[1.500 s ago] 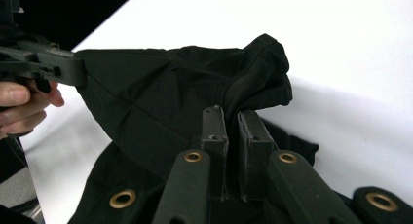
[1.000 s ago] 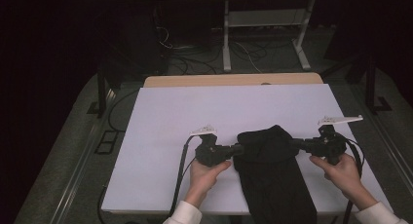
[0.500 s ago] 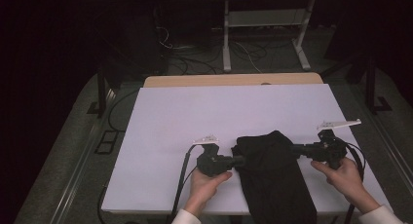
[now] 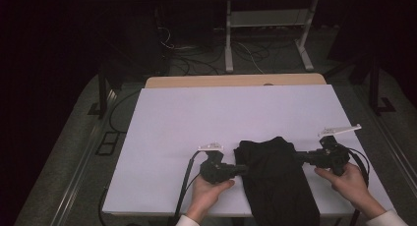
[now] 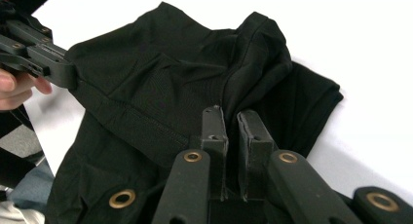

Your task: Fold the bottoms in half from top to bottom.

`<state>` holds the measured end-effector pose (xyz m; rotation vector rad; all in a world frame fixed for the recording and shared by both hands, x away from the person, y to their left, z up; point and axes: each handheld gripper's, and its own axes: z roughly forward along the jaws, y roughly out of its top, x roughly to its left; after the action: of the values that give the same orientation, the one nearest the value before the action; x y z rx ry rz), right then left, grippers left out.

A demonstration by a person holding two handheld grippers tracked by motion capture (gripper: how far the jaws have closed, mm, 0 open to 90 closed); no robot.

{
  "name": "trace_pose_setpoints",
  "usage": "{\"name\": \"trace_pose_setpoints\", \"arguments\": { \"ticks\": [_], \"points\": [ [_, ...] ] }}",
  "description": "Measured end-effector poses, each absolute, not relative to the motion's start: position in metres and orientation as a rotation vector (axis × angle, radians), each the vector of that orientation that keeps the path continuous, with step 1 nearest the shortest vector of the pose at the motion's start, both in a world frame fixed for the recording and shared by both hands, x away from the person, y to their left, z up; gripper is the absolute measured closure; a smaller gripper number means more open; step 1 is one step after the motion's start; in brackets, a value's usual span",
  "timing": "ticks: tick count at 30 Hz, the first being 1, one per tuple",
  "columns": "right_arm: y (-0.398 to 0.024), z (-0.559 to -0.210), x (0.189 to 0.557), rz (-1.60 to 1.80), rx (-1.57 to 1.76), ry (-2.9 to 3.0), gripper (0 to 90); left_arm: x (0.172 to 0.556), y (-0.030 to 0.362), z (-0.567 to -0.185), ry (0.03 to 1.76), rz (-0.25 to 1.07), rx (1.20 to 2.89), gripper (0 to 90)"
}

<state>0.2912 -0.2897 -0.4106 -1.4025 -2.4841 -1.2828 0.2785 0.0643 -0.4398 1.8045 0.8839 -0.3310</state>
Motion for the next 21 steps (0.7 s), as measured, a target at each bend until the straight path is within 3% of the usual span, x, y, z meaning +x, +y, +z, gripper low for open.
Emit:
{"name": "trace_pose_setpoints", "arguments": {
  "ticks": [21],
  "points": [
    [-0.29, -0.428, 0.284, -1.113, -1.387, -2.492, 79.4, 0.271, 0.054, -0.448, 0.901, -0.353, 1.95, 86.0]
  ]
}}
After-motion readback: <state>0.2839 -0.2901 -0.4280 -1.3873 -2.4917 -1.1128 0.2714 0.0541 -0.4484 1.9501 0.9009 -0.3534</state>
